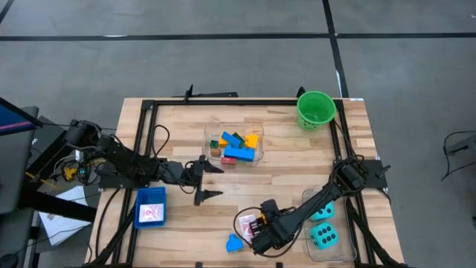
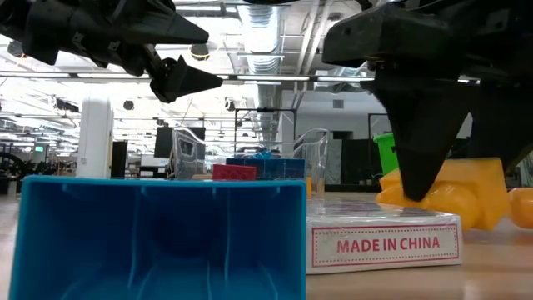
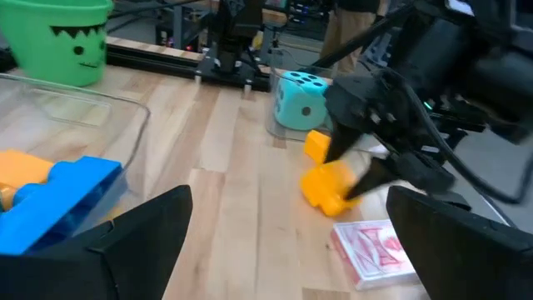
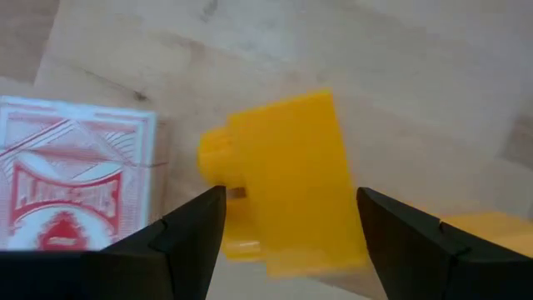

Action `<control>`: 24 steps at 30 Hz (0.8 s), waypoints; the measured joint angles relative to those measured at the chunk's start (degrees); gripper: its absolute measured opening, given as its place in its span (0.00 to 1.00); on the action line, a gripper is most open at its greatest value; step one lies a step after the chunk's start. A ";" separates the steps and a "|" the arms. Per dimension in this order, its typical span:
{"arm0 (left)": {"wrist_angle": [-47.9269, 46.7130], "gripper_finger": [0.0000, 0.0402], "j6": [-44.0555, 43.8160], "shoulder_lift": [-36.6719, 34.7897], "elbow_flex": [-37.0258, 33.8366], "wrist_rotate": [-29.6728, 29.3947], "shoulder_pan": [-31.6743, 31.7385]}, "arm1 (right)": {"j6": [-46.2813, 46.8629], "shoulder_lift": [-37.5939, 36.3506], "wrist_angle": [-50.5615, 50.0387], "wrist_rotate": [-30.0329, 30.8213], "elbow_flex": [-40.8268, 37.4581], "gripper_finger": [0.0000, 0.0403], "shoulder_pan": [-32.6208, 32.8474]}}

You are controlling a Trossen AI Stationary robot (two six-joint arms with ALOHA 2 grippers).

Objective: Pick & Place Toys
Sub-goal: Put the yellow game piece into the top transparent bin

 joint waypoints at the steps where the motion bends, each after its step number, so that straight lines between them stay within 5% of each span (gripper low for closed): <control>1: 0.00 0.99 -0.02 -0.01 0.00 0.59 0.00 | -0.01 -0.36 -0.90 0.06 -0.02 0.65 0.00; 15: -0.07 0.99 -0.02 -0.02 0.00 1.36 -0.02 | 0.03 -5.80 -4.15 4.63 0.02 0.65 0.15; 24: -0.07 0.99 -0.02 -0.02 0.00 1.36 -0.02 | 0.20 -5.81 -3.34 4.21 0.02 0.77 0.02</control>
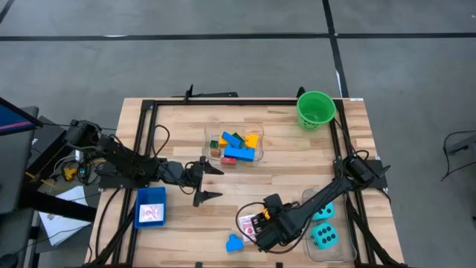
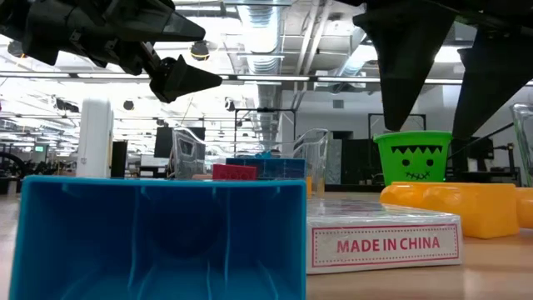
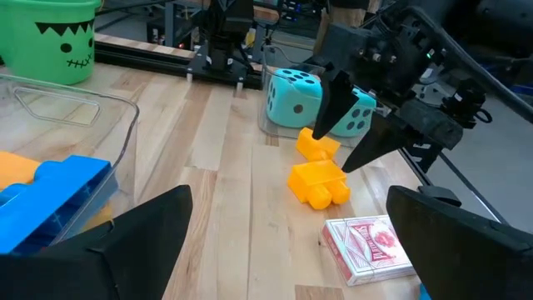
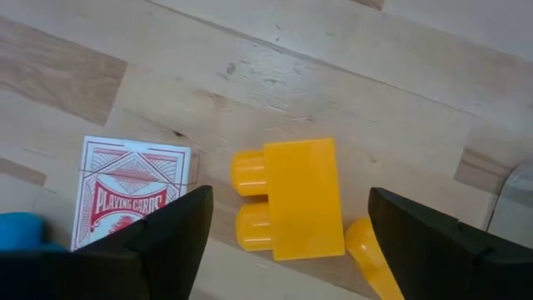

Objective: Pick & Place Toys
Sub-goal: Put the yellow game piece into the top transparent bin

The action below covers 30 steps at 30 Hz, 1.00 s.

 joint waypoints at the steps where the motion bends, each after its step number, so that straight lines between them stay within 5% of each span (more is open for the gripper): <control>1: 0.00 0.99 0.00 0.00 0.00 0.00 0.00 | 0.00 0.00 0.00 -0.08 0.00 0.79 -0.02; 30: 0.00 0.99 -0.44 0.00 0.00 0.63 0.01 | -5.59 1.20 4.45 0.10 -0.43 0.82 -0.02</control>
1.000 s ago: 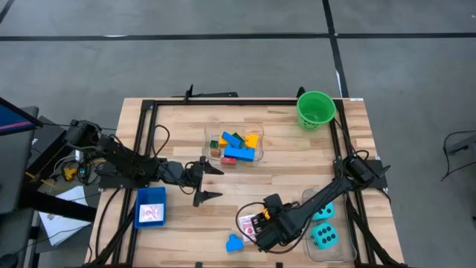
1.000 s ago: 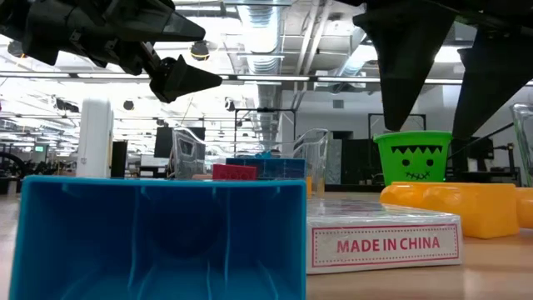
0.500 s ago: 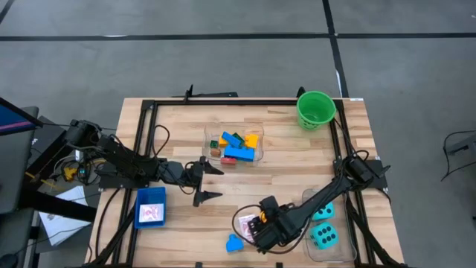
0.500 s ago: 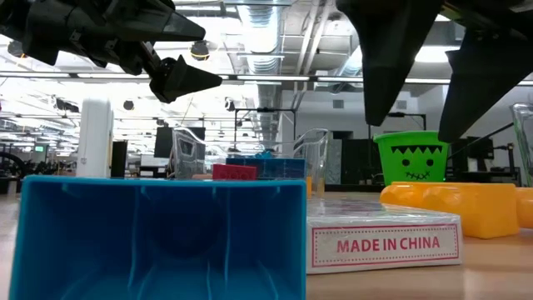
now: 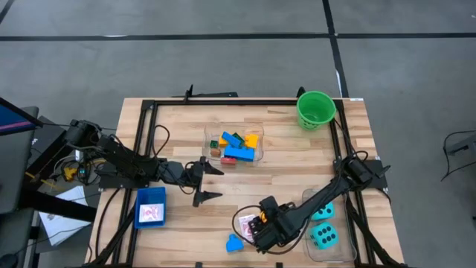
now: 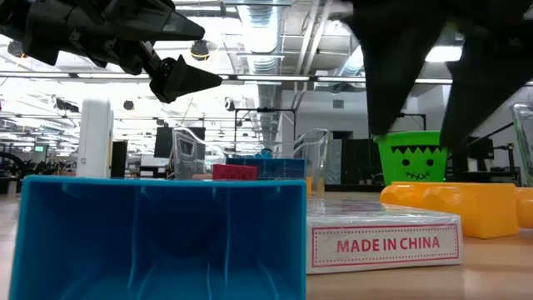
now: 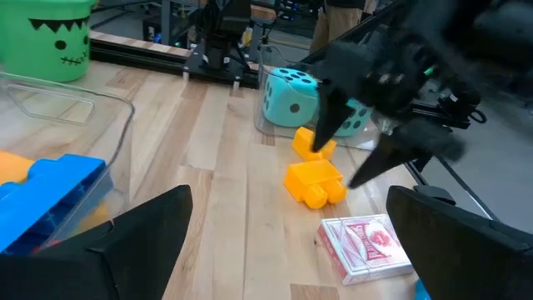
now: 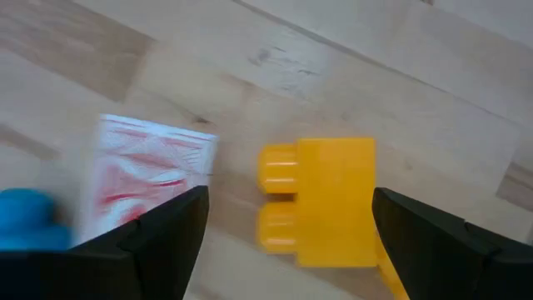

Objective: Pick & Place Toys
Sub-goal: Put the yellow game piece into the top transparent bin

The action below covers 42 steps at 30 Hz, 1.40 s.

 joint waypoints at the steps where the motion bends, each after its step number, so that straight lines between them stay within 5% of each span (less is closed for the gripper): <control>1: 0.00 0.99 -0.02 0.00 0.00 0.42 -0.01 | 0.00 0.25 -0.76 -0.04 -0.14 0.82 0.00; 29: 0.01 0.99 -0.86 0.00 0.07 0.73 -0.01 | -0.17 3.72 -0.92 -2.94 -0.15 0.82 -1.23; 42: 0.00 0.99 -0.87 0.00 0.04 0.68 -0.01 | 0.23 3.21 10.62 -5.01 -8.45 0.82 -1.44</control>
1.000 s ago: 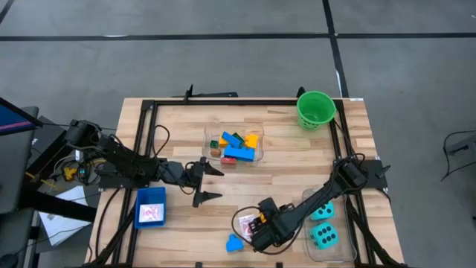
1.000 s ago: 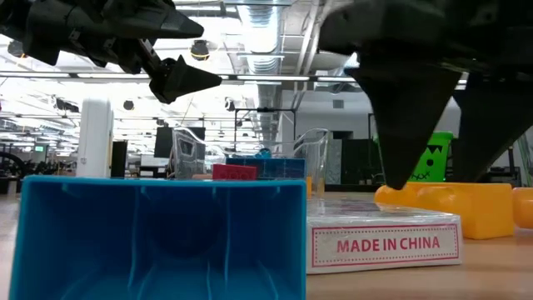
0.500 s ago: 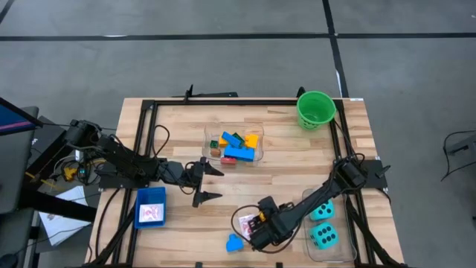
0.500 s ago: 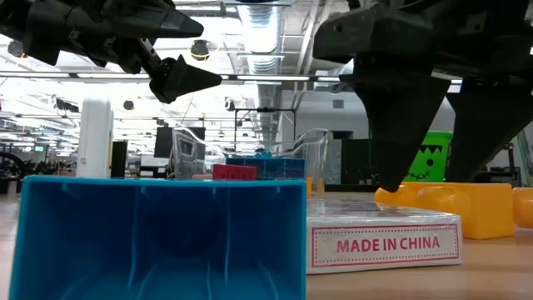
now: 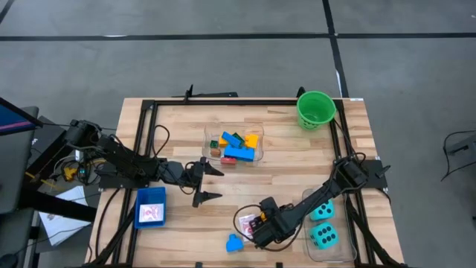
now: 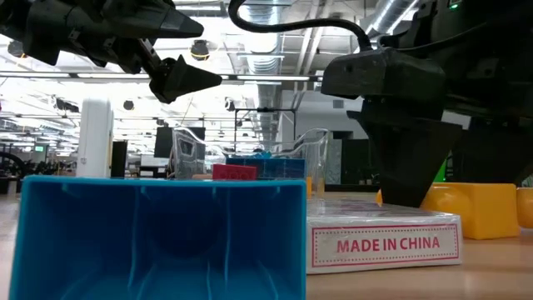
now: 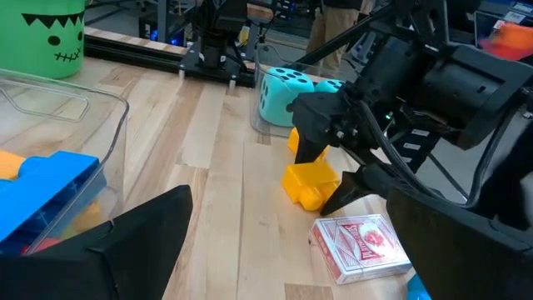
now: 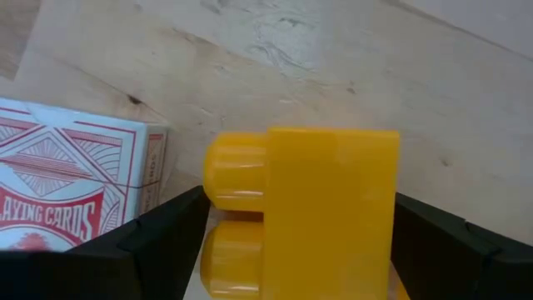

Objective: Pick & Place Toys
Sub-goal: Put the yellow game piece into the top transparent bin

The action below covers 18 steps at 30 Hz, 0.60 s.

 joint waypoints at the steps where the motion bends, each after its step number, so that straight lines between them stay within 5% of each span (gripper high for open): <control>1: 0.00 0.99 0.02 0.00 0.00 -0.01 0.00 | 0.01 0.01 -0.06 -0.02 0.00 0.82 0.00; 11: 0.02 0.99 0.02 0.02 0.00 -0.13 0.00 | 0.23 0.22 -0.42 -0.62 0.47 0.81 -0.04; 18: 0.02 0.99 0.02 0.02 -0.02 -0.11 0.00 | 0.01 0.38 -0.61 -1.01 1.11 0.69 -0.05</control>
